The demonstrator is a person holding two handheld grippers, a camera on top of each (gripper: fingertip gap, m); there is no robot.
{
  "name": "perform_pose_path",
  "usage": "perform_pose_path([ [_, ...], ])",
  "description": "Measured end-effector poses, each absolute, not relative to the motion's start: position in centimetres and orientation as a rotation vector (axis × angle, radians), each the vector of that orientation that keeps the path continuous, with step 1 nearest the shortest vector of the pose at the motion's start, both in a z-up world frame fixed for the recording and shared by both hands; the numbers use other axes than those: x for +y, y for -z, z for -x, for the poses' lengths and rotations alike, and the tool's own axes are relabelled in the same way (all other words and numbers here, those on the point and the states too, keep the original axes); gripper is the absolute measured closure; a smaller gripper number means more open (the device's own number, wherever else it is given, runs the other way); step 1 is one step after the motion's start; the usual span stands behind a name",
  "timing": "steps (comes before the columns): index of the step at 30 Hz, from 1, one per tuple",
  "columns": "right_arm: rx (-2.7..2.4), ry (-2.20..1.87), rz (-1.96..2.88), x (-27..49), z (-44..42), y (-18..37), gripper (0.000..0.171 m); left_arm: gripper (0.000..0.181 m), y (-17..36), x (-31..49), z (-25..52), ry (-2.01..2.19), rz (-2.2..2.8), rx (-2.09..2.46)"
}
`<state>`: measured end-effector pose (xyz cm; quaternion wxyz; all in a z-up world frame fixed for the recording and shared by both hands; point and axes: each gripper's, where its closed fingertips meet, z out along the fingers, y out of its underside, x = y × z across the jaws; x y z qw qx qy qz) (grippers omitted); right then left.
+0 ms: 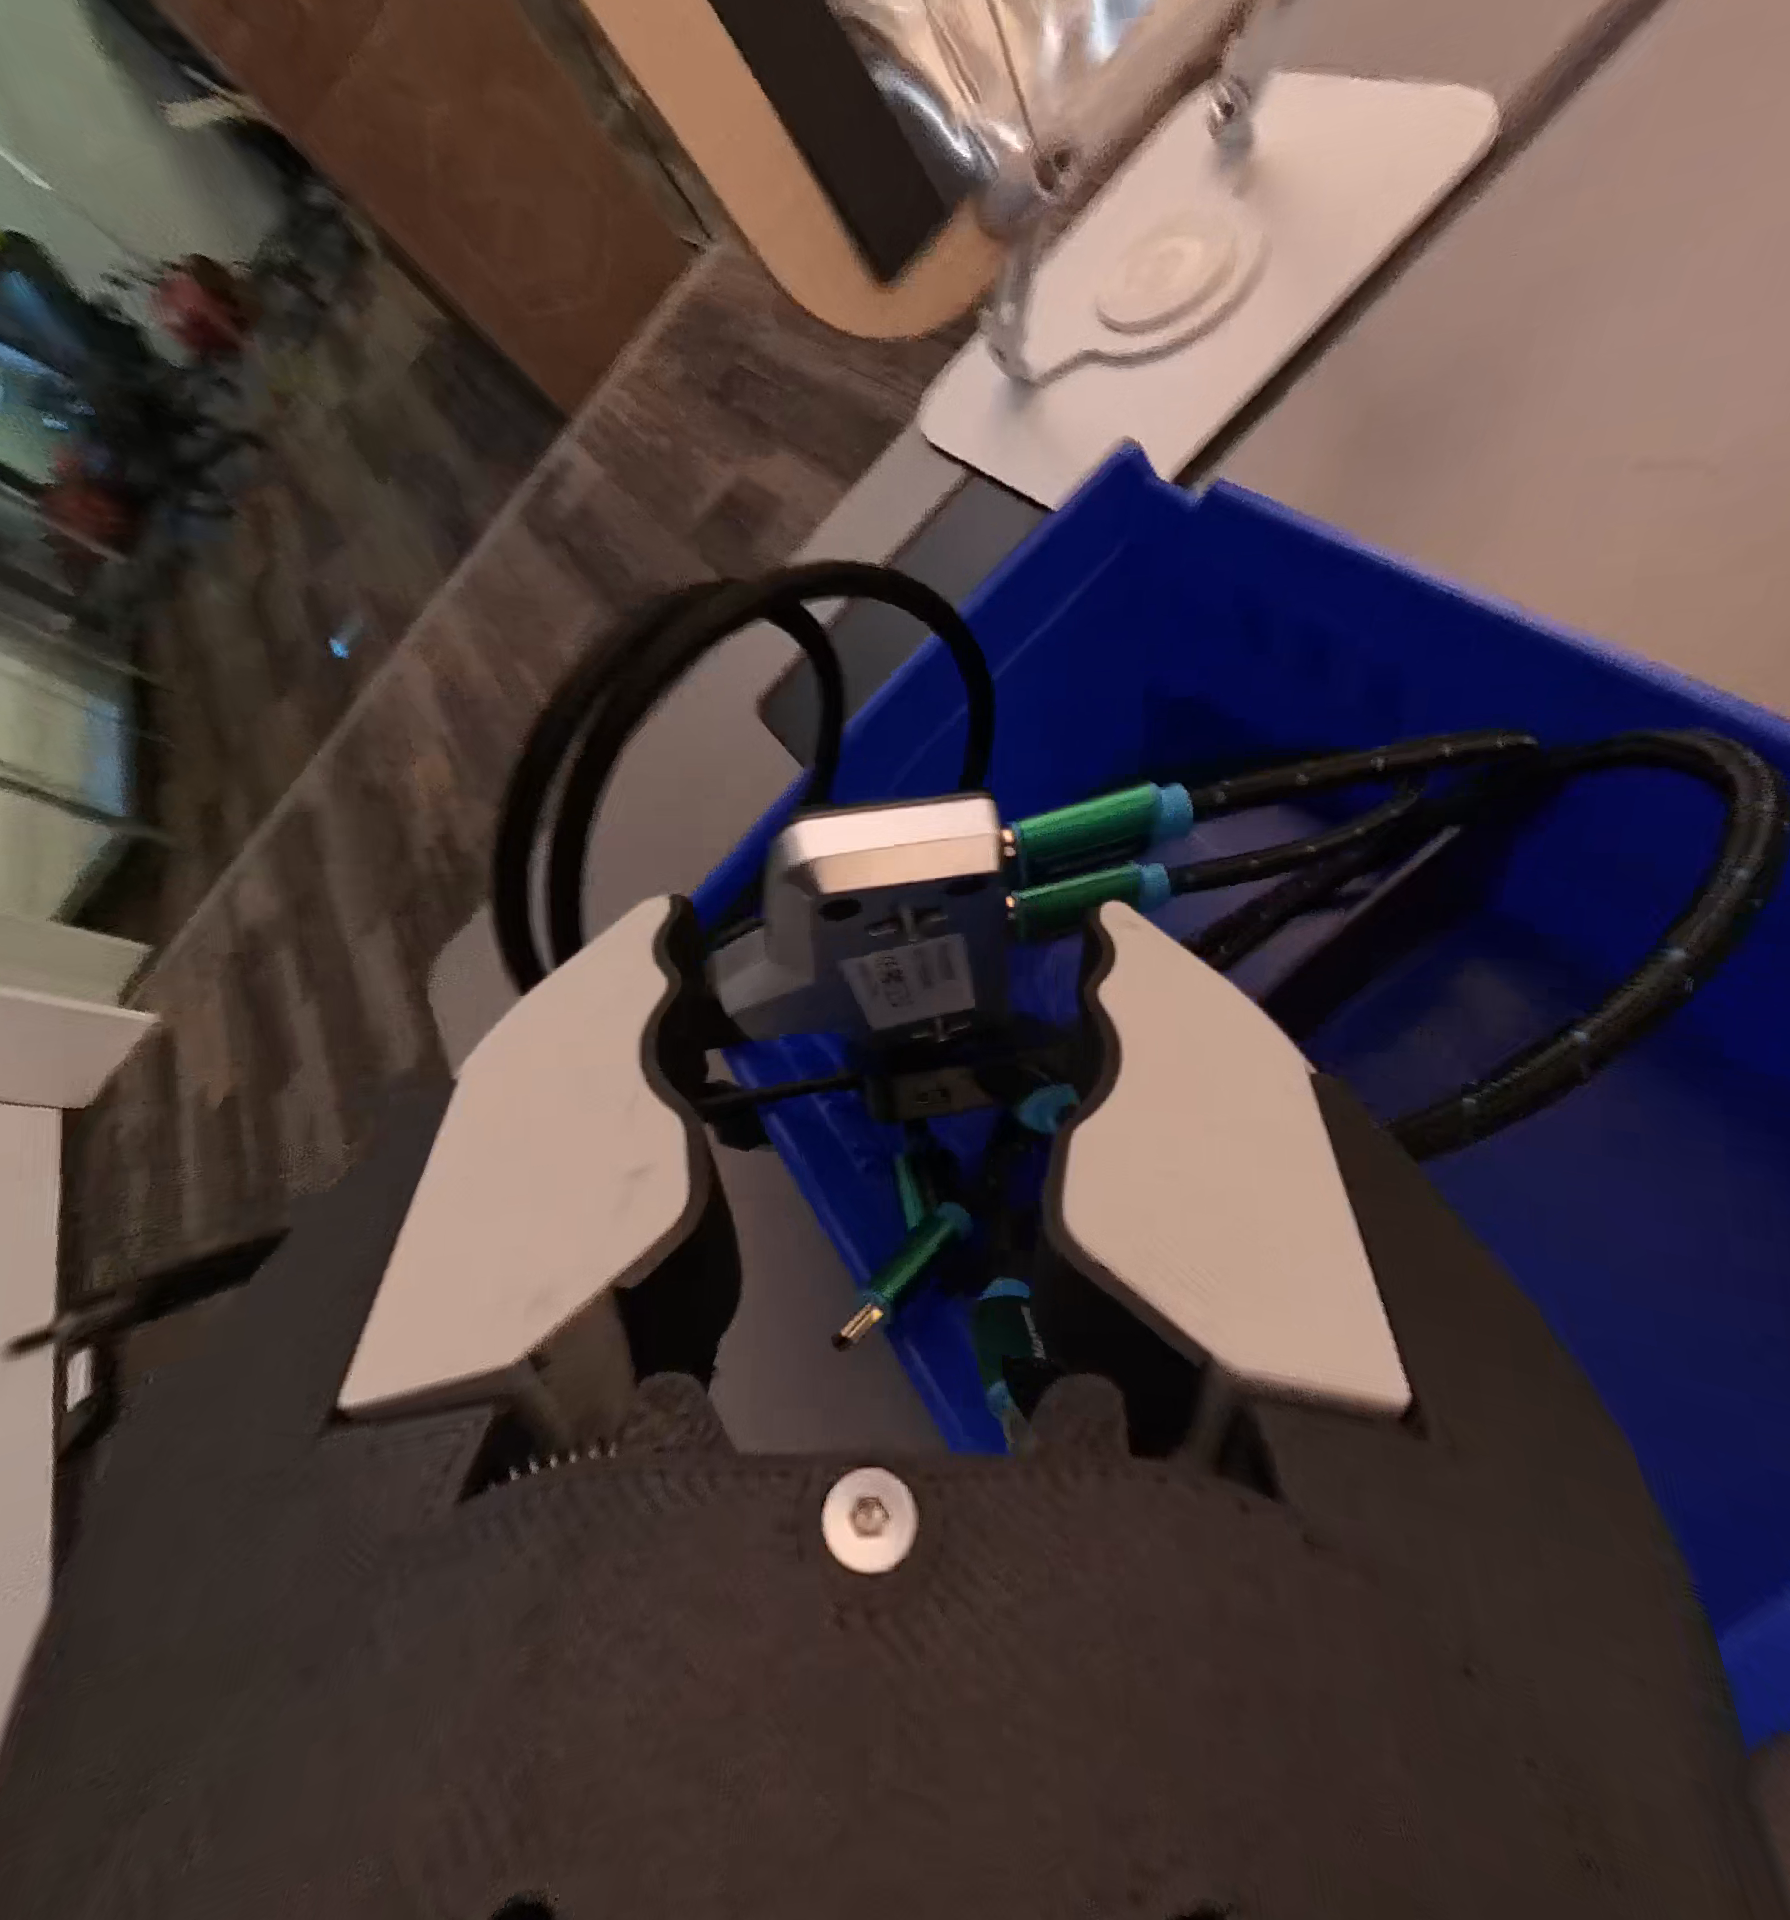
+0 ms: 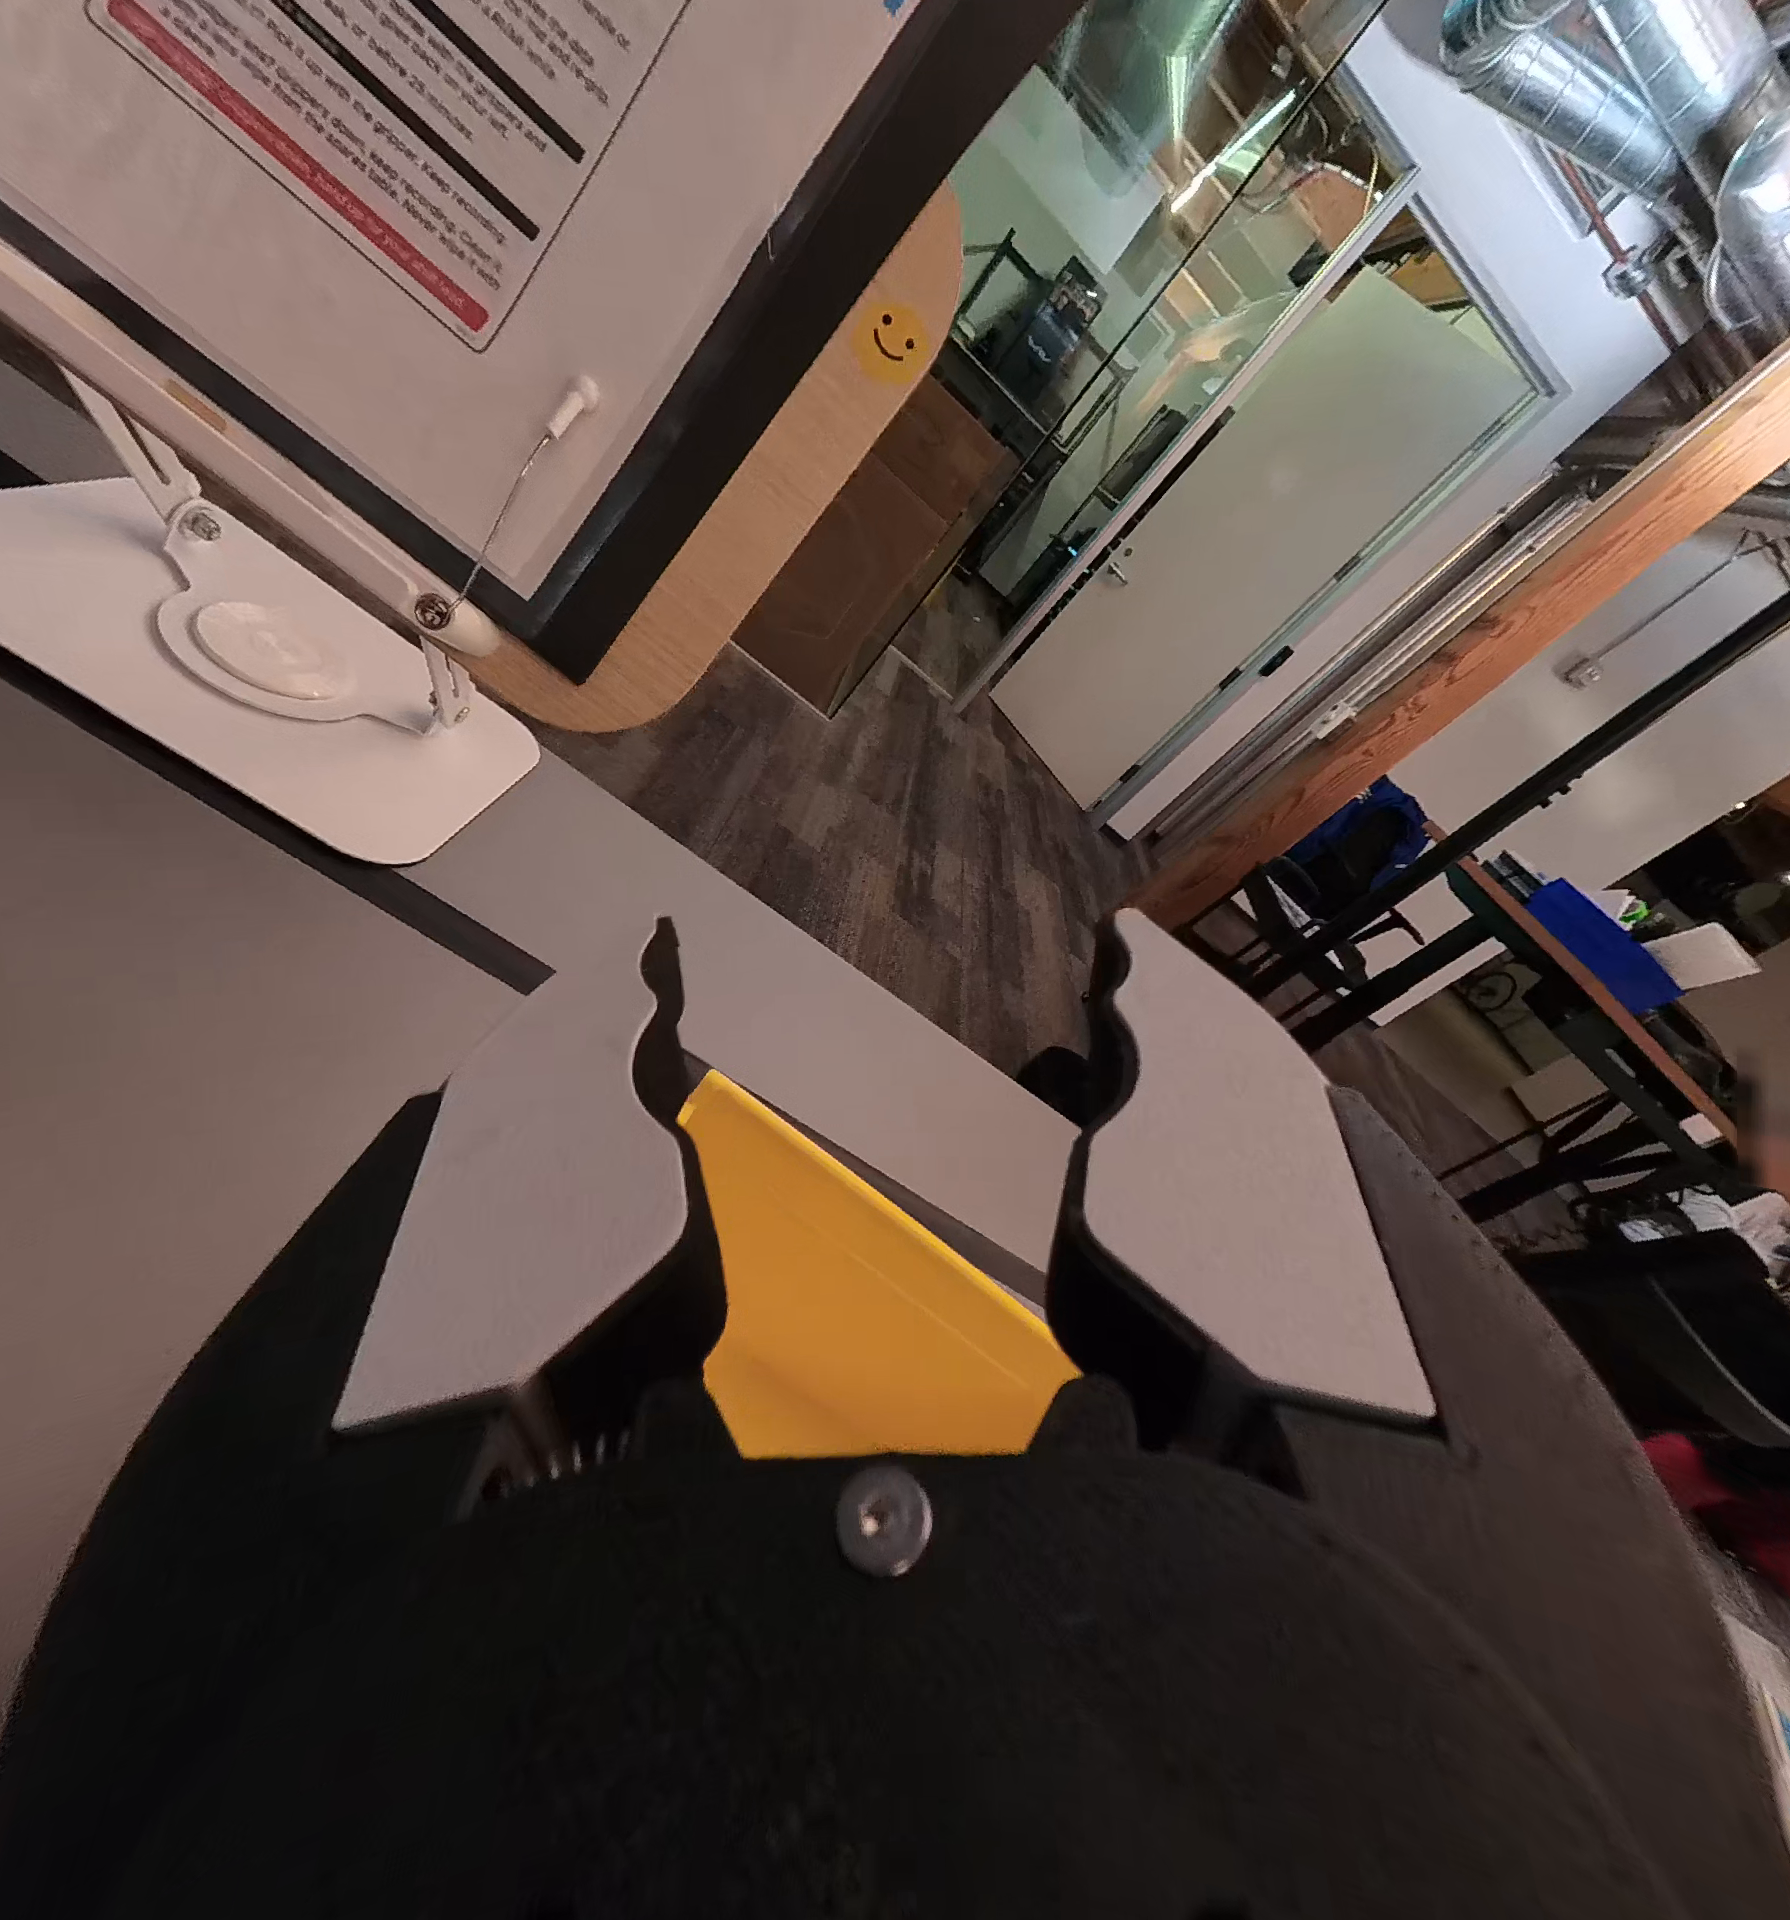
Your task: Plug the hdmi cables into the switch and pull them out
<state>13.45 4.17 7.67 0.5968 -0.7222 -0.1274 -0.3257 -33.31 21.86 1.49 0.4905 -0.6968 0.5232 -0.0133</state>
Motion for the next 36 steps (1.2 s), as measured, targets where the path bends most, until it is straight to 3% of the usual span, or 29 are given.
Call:
perform_pose_path([
  [8, -0.255, 0.635, 1.716, 4.1, -14.7, -7.4, 0.095, 0.11, 1.1, 23.7, 32.8, -0.073, 1.67, 1.491],
  [16, -0.334, 0.556, 1.771, 5.1, -13.6, -5.9, 0.097, 0.117, 1.7, 23.2, 33.8, -0.311, 1.559, 2.11],
  [22, -0.42, 0.589, 1.781, 5.6, -12.5, -5.1, 0.098, 0.118, 2.6, 24.4, 34.2, -0.612, 1.399, 2.324],
  [25, -0.461, 0.596, 1.785, 5.9, -11.8, -4.6, 0.098, 0.126, 2.6, 25.3, 35.0, -0.846, 1.28, 2.424],
  [26, -0.468, 0.59, 1.792, 6.0, -11.6, -4.4, 0.099, 0.143, 2.4, 25.4, 35.2, -0.896, 1.281, 2.46],
  [34, -0.551, 0.464, 1.784, 6.0, -8.1, -4.1, 0.102, 0.142, 3.5, 25.6, 35.2, -0.938, 1.257, 2.63],
  [36, -0.558, 0.436, 1.776, 6.0, -7.7, -4.2, 0.103, 0.149, 3.6, 25.3, 35.4, -0.92, 1.266, 2.654],
])
